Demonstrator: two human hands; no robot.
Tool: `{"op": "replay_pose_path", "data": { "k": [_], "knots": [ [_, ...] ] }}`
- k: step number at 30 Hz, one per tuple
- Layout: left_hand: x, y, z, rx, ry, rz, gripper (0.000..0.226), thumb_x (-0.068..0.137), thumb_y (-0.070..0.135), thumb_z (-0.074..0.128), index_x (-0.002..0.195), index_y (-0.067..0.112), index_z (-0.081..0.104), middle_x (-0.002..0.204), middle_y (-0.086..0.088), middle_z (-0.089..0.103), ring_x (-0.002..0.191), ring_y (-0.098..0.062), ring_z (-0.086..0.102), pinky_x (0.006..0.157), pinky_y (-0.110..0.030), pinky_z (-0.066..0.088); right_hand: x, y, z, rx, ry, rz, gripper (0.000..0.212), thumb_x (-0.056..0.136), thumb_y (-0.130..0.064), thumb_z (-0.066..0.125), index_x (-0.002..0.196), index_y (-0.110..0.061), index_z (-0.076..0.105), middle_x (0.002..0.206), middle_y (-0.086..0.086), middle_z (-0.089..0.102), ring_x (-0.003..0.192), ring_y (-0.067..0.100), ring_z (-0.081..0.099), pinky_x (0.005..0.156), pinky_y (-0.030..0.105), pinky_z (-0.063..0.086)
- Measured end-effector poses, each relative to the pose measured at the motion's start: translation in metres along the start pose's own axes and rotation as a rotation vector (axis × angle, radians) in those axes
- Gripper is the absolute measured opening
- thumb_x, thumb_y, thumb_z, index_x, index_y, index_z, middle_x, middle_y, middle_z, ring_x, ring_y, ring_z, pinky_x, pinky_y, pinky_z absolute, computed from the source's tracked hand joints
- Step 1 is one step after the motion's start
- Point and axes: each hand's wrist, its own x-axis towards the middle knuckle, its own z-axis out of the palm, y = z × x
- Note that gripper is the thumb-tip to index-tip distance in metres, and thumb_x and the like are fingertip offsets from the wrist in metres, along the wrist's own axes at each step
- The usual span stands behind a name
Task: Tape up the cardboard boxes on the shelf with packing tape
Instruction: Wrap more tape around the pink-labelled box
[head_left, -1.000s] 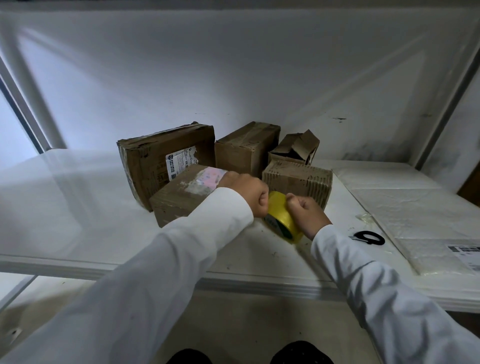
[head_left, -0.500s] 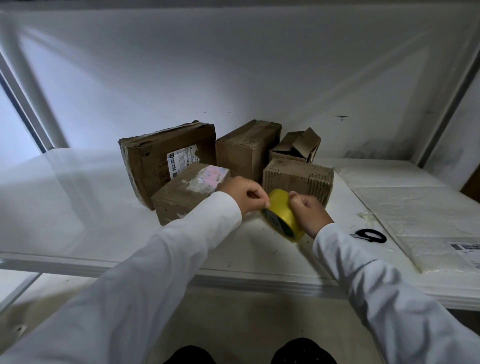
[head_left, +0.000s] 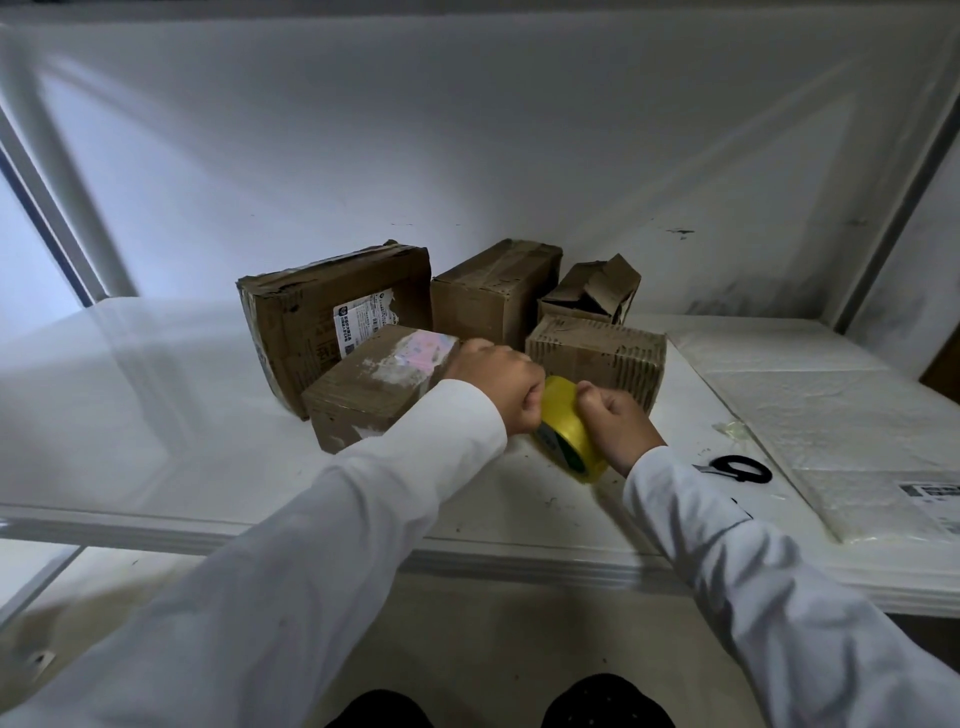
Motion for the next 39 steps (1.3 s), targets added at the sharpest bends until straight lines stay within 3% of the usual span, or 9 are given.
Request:
{"op": "replay_pose_path", "data": {
  "k": [4, 8, 15, 19, 24, 29, 34, 36, 39],
  "knots": [
    [0.007, -0.001, 0.001, -0.086, -0.089, -0.004, 0.014, 0.085, 0.020, 0.052, 0.072, 0.021, 0.045, 0.085, 0.001, 0.051, 0.083, -0.019, 0.049, 0.081, -0.033, 0.045, 0.000, 0.001, 0.001, -0.010, 0.001, -0.008, 0.046, 0.100, -0.023, 0.038, 0.055, -0.021, 0.029, 0.055, -0.003, 0.030, 0.054, 0.012, 0.029, 0.055, 0.030, 0.020],
    [0.002, -0.012, 0.010, -0.477, -0.096, -0.279, 0.023, 0.081, 0.015, 0.060, 0.064, 0.026, 0.048, 0.074, 0.005, 0.057, 0.080, -0.019, 0.056, 0.074, -0.030, 0.048, 0.000, -0.001, 0.002, -0.073, -0.034, -0.030, 0.045, 0.100, -0.027, 0.037, 0.056, -0.021, 0.032, 0.057, -0.002, 0.033, 0.054, 0.013, 0.031, 0.056, 0.030, 0.021],
    [-0.018, -0.007, 0.037, -1.139, 0.118, -0.433, 0.005, 0.085, 0.022, 0.069, 0.088, 0.025, 0.066, 0.089, 0.004, 0.067, 0.087, -0.009, 0.061, 0.085, -0.027, 0.048, 0.001, -0.001, 0.000, -0.028, -0.019, -0.015, 0.048, 0.100, -0.024, 0.039, 0.053, -0.022, 0.029, 0.054, -0.005, 0.029, 0.052, 0.011, 0.028, 0.055, 0.030, 0.021],
    [-0.022, -0.008, 0.039, -1.105, 0.110, -0.380, 0.022, 0.081, 0.016, 0.073, 0.103, 0.014, 0.071, 0.086, 0.013, 0.063, 0.083, -0.002, 0.059, 0.081, -0.017, 0.047, -0.001, 0.000, 0.001, -0.040, -0.047, -0.005, 0.047, 0.099, -0.026, 0.039, 0.053, -0.020, 0.035, 0.054, -0.004, 0.036, 0.054, 0.013, 0.034, 0.059, 0.029, 0.025],
    [-0.024, -0.012, 0.039, -0.924, 0.214, -0.292, 0.023, 0.084, 0.013, 0.069, 0.071, 0.033, 0.067, 0.082, 0.015, 0.063, 0.084, -0.007, 0.059, 0.082, -0.026, 0.048, -0.002, -0.001, 0.002, -0.041, -0.034, -0.023, 0.048, 0.100, -0.025, 0.040, 0.053, -0.022, 0.029, 0.053, -0.006, 0.030, 0.052, 0.011, 0.029, 0.055, 0.029, 0.021],
    [-0.022, -0.008, 0.036, -0.584, 0.177, -0.336, 0.015, 0.089, 0.019, 0.058, 0.076, 0.024, 0.054, 0.081, 0.003, 0.061, 0.079, -0.017, 0.057, 0.075, -0.031, 0.048, -0.009, -0.003, 0.006, -0.048, -0.030, -0.077, 0.046, 0.098, -0.023, 0.043, 0.052, -0.021, 0.038, 0.052, -0.008, 0.035, 0.052, 0.009, 0.033, 0.055, 0.028, 0.024],
    [-0.013, -0.005, 0.037, -1.027, 0.295, -0.857, 0.016, 0.099, 0.017, 0.042, 0.084, 0.017, 0.050, 0.087, -0.001, 0.063, 0.077, -0.016, 0.058, 0.071, -0.025, 0.044, -0.034, -0.004, 0.028, -0.298, -0.225, -0.184, 0.022, 0.095, -0.041, 0.041, 0.089, -0.025, 0.055, 0.100, 0.006, 0.061, 0.089, 0.023, 0.055, 0.076, 0.027, 0.042],
    [-0.005, 0.002, 0.032, -1.095, 0.360, -0.875, 0.018, 0.101, 0.018, 0.038, 0.089, 0.018, 0.051, 0.088, 0.003, 0.060, 0.079, -0.014, 0.058, 0.076, -0.027, 0.043, -0.037, -0.008, 0.034, -0.439, -0.285, -0.222, 0.024, 0.096, -0.039, 0.046, 0.107, -0.020, 0.055, 0.111, 0.001, 0.059, 0.099, 0.021, 0.056, 0.087, 0.028, 0.044],
    [0.001, 0.006, 0.024, -1.149, 0.434, -0.756, 0.020, 0.100, 0.022, 0.041, 0.085, 0.028, 0.052, 0.095, 0.005, 0.063, 0.091, -0.017, 0.062, 0.085, -0.032, 0.045, -0.031, -0.014, 0.019, -0.482, -0.326, -0.270, 0.021, 0.090, -0.041, 0.056, 0.093, -0.020, 0.059, 0.092, 0.001, 0.062, 0.082, 0.020, 0.056, 0.076, 0.029, 0.046]
  ]
}}
